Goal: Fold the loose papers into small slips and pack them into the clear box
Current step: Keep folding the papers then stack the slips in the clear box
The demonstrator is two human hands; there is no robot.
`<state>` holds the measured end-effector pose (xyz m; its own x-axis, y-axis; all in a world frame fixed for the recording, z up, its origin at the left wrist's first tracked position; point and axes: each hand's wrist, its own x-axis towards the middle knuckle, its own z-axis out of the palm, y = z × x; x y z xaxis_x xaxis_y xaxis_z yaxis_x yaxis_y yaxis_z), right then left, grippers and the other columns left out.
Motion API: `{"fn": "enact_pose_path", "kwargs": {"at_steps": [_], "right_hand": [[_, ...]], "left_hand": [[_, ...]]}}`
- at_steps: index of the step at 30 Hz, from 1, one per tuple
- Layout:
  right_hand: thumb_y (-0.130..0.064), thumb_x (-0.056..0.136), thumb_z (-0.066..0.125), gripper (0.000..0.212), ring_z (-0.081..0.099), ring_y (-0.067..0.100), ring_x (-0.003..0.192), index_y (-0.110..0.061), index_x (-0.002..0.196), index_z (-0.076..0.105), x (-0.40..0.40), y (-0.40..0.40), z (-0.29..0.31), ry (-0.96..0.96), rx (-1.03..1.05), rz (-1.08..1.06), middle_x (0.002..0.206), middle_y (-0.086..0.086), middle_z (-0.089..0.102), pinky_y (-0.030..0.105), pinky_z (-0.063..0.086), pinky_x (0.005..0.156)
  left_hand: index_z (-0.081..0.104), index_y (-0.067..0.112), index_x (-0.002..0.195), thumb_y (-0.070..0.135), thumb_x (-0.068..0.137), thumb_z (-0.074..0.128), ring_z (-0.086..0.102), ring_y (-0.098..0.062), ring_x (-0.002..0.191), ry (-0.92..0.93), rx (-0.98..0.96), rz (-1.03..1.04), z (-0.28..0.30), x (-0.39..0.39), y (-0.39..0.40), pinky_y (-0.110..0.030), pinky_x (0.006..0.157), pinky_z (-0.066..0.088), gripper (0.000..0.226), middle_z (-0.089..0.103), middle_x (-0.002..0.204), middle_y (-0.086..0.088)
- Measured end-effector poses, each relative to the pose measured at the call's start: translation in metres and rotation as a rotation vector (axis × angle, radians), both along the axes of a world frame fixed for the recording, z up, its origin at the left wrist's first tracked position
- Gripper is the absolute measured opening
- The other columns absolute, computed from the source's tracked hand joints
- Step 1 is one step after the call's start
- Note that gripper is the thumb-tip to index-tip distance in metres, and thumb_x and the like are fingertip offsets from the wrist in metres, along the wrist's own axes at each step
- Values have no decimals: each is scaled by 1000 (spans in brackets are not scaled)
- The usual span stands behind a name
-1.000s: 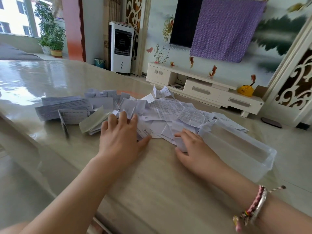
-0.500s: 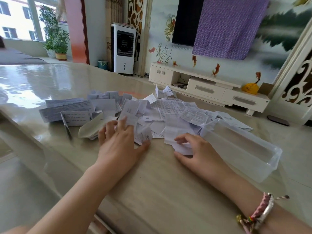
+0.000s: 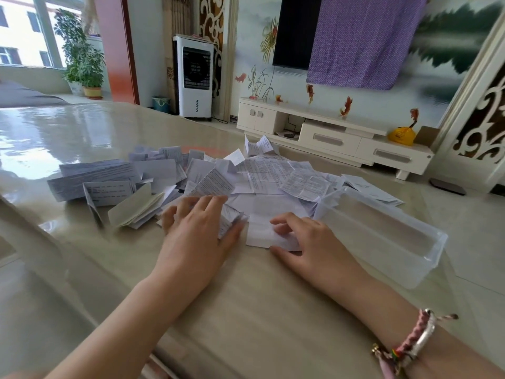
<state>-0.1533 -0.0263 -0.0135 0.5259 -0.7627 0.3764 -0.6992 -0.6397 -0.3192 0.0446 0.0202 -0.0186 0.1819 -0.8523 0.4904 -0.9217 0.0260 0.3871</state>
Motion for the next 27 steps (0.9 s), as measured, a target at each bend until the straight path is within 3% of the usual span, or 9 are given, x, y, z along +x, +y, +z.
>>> {"fn": "enact_pose_path", "kwargs": {"at_steps": [2, 4, 7, 9, 13, 17, 21, 24, 27], "right_hand": [[-34, 85, 69, 34, 56, 8, 101, -28, 117, 56, -1, 1, 0, 8, -39, 4, 103, -12, 65, 25, 36, 99], [-31, 87, 67, 31, 56, 10, 98, -26, 115, 57, -2, 4, 2, 6, -59, 13, 99, -11, 66, 23, 36, 95], [-28, 90, 64, 27, 54, 9, 90, -23, 116, 58, -2, 10, 7, -13, -90, 17, 90, -11, 64, 7, 29, 87], [-27, 91, 62, 27, 54, 10, 88, -23, 118, 58, -2, 14, 10, -12, -95, 12, 86, -10, 62, -1, 26, 81], [-22, 88, 60, 35, 61, 10, 88, -28, 122, 52, -8, 15, 11, 63, -94, 31, 92, -11, 64, 23, 48, 76], [-11, 81, 58, 35, 59, 13, 94, -29, 112, 57, -16, 8, 10, 156, -62, 89, 100, -13, 66, 21, 44, 82], [-16, 89, 62, 14, 62, 1, 87, -28, 89, 68, -25, 8, 13, -82, 137, 69, 86, -20, 67, 15, 45, 75], [-15, 91, 62, 16, 63, -5, 86, -26, 81, 68, -26, 6, 14, -214, 257, 82, 83, -19, 68, 10, 42, 77], [-18, 93, 61, 17, 64, 1, 83, -25, 79, 67, -23, 2, 11, -308, 346, 96, 80, -14, 68, 17, 46, 78]], "left_hand": [[46, 27, 132, 37, 94, 50, 49, -25, 118, 38, -13, 5, 1, 3, -3, -34, 92, 28, 40, 61, 124, 3], [41, 27, 136, 22, 93, 52, 57, -30, 107, 107, 11, 14, 0, 6, -7, -34, 83, 35, 45, 64, 118, -2], [32, 33, 144, 19, 92, 55, 50, -26, 118, 91, 59, 21, -1, 8, -11, -37, 92, 40, 58, 51, 132, 1], [41, 36, 139, 23, 95, 51, 33, -24, 130, -18, 110, 50, -3, 8, -12, -37, 103, 30, 47, 35, 145, 5], [59, 43, 124, 35, 100, 42, 23, -21, 134, -70, 161, 70, -5, 10, -12, -34, 107, 18, 31, 32, 151, 11], [62, 41, 121, 48, 99, 37, 31, -19, 133, -123, 178, 94, -2, 9, -9, -33, 106, 20, 35, 40, 148, 13], [61, 38, 123, 65, 90, 39, 28, -18, 136, -134, 239, 87, 0, 7, -6, -36, 108, 19, 48, 40, 147, 13], [62, 36, 122, 55, 95, 41, 28, -18, 135, -122, 195, 89, -1, 8, -7, -34, 107, 19, 39, 40, 148, 14], [68, 34, 115, 43, 97, 44, 33, -19, 134, -84, 122, 69, -6, 9, -9, -33, 105, 19, 31, 47, 144, 12]]}}
